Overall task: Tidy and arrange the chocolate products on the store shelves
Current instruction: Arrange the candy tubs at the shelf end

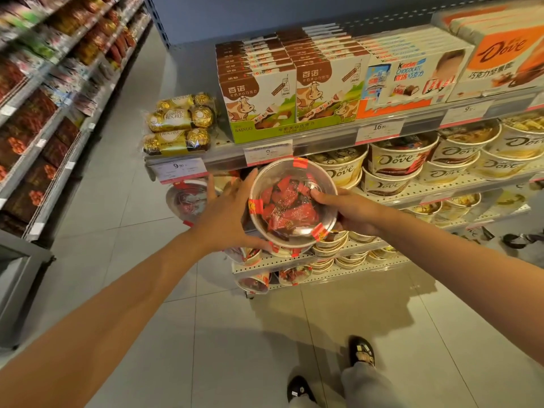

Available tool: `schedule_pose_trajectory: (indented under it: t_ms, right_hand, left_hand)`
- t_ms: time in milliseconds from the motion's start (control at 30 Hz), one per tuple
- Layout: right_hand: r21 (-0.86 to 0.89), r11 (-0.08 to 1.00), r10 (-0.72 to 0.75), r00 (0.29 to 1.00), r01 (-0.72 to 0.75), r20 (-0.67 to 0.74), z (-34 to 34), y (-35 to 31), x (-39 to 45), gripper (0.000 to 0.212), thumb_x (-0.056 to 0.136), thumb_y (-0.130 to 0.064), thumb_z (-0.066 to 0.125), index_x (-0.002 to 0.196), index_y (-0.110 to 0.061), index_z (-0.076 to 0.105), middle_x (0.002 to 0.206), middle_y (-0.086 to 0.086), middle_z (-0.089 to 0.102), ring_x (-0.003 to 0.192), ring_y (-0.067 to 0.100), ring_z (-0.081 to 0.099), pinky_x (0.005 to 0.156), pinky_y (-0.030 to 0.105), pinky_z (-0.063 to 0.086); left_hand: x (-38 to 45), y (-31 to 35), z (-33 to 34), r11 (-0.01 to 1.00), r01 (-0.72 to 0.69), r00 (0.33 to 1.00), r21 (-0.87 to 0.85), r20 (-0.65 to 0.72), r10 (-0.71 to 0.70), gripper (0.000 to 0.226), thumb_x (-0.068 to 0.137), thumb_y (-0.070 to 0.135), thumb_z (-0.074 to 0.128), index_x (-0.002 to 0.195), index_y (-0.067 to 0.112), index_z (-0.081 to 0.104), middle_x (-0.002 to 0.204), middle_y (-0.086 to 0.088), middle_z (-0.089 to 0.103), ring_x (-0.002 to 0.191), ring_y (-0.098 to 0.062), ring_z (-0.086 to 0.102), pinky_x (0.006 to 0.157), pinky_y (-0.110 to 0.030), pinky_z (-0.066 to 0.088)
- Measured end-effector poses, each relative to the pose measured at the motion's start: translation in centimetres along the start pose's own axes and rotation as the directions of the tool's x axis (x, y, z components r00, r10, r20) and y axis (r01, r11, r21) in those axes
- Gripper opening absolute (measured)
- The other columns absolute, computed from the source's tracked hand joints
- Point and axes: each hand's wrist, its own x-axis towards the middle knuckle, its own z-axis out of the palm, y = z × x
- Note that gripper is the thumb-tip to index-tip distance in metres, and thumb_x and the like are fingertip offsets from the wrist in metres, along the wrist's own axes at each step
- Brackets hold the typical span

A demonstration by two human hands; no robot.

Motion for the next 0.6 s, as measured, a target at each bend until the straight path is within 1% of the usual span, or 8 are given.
schedule_pose_trajectory:
  t_ms: [67, 133, 233, 300, 367, 467, 533, 600]
  right_hand:
    - [0.012, 0.989, 0.145, 0.989, -0.145, 0.019, -0.3, -0.4, 0.2, 0.050, 0.064, -0.053, 0.066, 0.091, -0.012, 0.059, 0.077, 0.008, 0.060, 0.062, 0.018, 0.046, 0.051, 0.022, 0.035]
    - [0.044, 0.968, 0.246, 0.968, -0.248, 0.039, -0.4, -0.9, 0.3, 0.039, 0.076, -0.050, 0.060, 0.088, -0.013, 0.057, 0.072, 0.004, 0.060, 0.057, 0.012, 0.049, 0.047, 0.016, 0.037]
    - [0.032, 0.952, 0.304, 0.952, -0.305, 0.022, -0.6, -1.5, 0.2, 0.036, 0.086, -0.049, 0.053, 0.086, -0.013, 0.054, 0.056, -0.002, 0.058, 0.044, 0.004, 0.048, 0.040, 0.011, 0.038]
    - [-0.035, 0.958, 0.285, 0.959, -0.285, -0.011, -0.7, -1.5, 0.0, 0.040, 0.083, -0.053, 0.055, 0.093, -0.014, 0.054, 0.065, -0.001, 0.059, 0.053, 0.006, 0.051, 0.046, 0.013, 0.043]
    - [-0.148, 0.961, 0.230, 0.973, -0.232, -0.027, -0.9, -1.4, -0.4, 0.048, 0.076, -0.058, 0.058, 0.103, -0.018, 0.055, 0.086, 0.000, 0.061, 0.077, 0.012, 0.054, 0.065, 0.022, 0.049]
    - [-0.178, 0.968, 0.179, 0.984, -0.179, -0.014, -1.1, -1.4, -0.6, 0.062, 0.063, -0.058, 0.064, 0.114, -0.024, 0.055, 0.111, -0.002, 0.060, 0.108, 0.017, 0.053, 0.088, 0.039, 0.047]
    - [-0.142, 0.978, 0.155, 0.988, -0.151, 0.017, -1.1, -1.4, -0.5, 0.056, 0.065, -0.048, 0.067, 0.114, -0.024, 0.055, 0.109, -0.003, 0.062, 0.108, 0.017, 0.054, 0.087, 0.039, 0.049]
    - [-0.096, 0.989, 0.112, 0.993, -0.109, 0.028, -1.0, -1.3, -0.3, 0.038, 0.073, -0.040, 0.066, 0.107, -0.024, 0.057, 0.104, -0.003, 0.063, 0.102, 0.015, 0.057, 0.074, 0.033, 0.050]
  left_hand:
    - [-0.1, 0.2, 0.4, 0.993, -0.089, 0.995, 0.082, -0.041, 0.093, 0.124, 0.051, 0.079, 0.063, 0.140, 0.040, -0.015, 0.150, -0.009, 0.028, 0.138, -0.030, 0.027, 0.107, -0.053, -0.020]
    - [0.0, 0.5, 1.4, 0.978, -0.192, 0.972, 0.083, -0.120, 0.201, 0.113, 0.061, 0.055, 0.077, 0.141, 0.043, -0.001, 0.150, -0.010, 0.017, 0.135, -0.040, 0.029, 0.109, -0.064, 0.004]
    - [-0.2, 0.9, 2.1, 0.956, -0.206, 0.972, -0.207, -0.156, 0.176, 0.097, 0.068, 0.028, 0.081, 0.142, 0.043, 0.020, 0.153, -0.007, 0.005, 0.137, -0.038, 0.023, 0.104, -0.051, 0.034]
    - [-0.5, 1.3, 2.5, 0.932, -0.170, 0.982, -0.320, -0.139, 0.131, 0.091, 0.071, 0.023, 0.079, 0.142, 0.039, 0.024, 0.153, -0.011, 0.008, 0.139, -0.029, 0.019, 0.106, -0.042, 0.035]
    - [-0.5, 1.7, 2.6, 0.896, -0.115, 0.987, -0.430, -0.150, 0.055, 0.089, 0.070, 0.025, 0.079, 0.142, 0.030, 0.027, 0.150, -0.012, 0.014, 0.139, -0.024, 0.018, 0.110, -0.041, 0.031]
    - [-0.4, 2.6, 2.6, 0.839, -0.002, 0.989, -0.544, -0.123, -0.078, 0.089, 0.066, 0.034, 0.080, 0.141, 0.027, 0.033, 0.145, -0.011, 0.023, 0.135, -0.020, 0.023, 0.114, -0.040, 0.025]
    - [-0.3, 3.2, 2.9, 0.840, 0.032, 0.984, -0.542, -0.129, -0.120, 0.087, 0.066, 0.038, 0.079, 0.141, 0.026, 0.037, 0.144, -0.011, 0.025, 0.134, -0.023, 0.026, 0.113, -0.035, 0.025]
    - [-0.1, 3.6, 2.9, 0.835, 0.068, 0.970, -0.545, -0.159, -0.183, 0.084, 0.066, 0.042, 0.078, 0.139, 0.025, 0.040, 0.142, -0.010, 0.027, 0.133, -0.023, 0.028, 0.108, -0.029, 0.026]
